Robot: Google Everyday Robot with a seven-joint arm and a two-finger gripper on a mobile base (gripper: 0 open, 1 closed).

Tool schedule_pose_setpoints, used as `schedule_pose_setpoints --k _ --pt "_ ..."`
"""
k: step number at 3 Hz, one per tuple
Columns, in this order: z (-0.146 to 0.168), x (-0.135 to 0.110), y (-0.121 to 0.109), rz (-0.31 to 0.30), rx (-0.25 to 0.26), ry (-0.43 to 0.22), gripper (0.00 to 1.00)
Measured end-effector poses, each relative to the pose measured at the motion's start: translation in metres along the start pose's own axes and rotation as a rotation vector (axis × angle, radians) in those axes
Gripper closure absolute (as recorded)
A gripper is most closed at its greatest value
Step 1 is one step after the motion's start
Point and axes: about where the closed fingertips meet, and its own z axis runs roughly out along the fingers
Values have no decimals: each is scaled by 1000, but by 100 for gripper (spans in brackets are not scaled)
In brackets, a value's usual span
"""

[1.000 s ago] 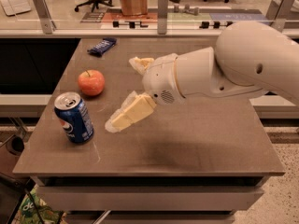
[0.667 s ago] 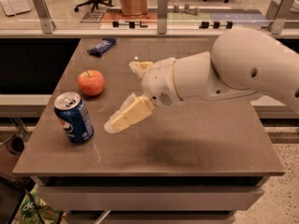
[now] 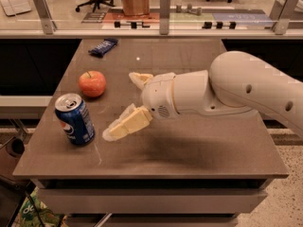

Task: Pick pepsi can

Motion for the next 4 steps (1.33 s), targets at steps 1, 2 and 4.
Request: schedule_pose_setpoints --k 1,2,4 --pt "22 -2 5 -4 -38 -56 0" --pt "45 -7 10 -10 -79 -112 0" --pt "80 -10 21 -18 -133 -244 0"
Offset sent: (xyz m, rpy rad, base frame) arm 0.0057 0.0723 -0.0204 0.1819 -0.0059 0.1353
